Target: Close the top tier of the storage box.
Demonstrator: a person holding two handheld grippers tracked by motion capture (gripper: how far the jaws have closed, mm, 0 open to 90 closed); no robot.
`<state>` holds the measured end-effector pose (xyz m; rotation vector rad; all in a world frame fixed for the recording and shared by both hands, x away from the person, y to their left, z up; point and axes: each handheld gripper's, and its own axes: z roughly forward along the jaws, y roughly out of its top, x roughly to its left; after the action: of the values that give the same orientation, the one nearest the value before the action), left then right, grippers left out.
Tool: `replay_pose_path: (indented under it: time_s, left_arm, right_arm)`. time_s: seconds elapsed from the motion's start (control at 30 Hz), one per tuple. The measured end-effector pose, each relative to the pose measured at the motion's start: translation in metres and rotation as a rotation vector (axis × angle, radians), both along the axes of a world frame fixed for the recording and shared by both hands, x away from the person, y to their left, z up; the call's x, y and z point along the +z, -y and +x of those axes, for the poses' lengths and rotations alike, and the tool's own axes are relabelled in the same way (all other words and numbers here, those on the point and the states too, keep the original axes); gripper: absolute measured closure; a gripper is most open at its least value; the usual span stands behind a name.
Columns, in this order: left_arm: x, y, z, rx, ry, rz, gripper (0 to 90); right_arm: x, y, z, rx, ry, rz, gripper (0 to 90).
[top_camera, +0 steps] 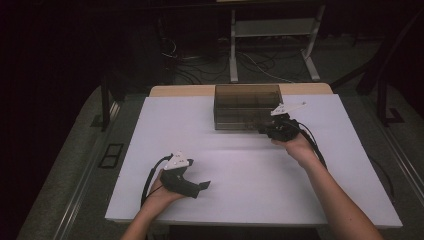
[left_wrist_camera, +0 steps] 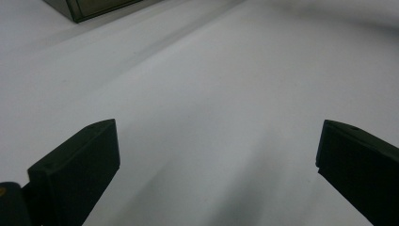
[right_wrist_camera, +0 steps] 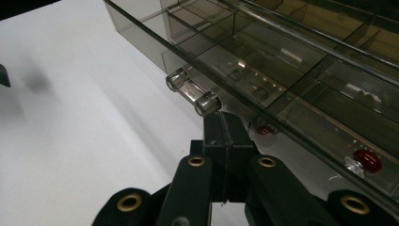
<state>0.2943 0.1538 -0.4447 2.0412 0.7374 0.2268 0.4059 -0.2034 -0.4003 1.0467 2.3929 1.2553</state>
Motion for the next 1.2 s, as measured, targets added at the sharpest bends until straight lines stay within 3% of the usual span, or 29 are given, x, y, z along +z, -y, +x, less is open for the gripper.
replay_pose_path:
  time_s: [1.2]
  left_arm:
    - [0.0,0.0,0.0,-0.002,-0.001,-0.002,0.0]
  right_arm:
    - [0.003,-0.004,0.029,-0.044,0.002,-0.006,88.7]
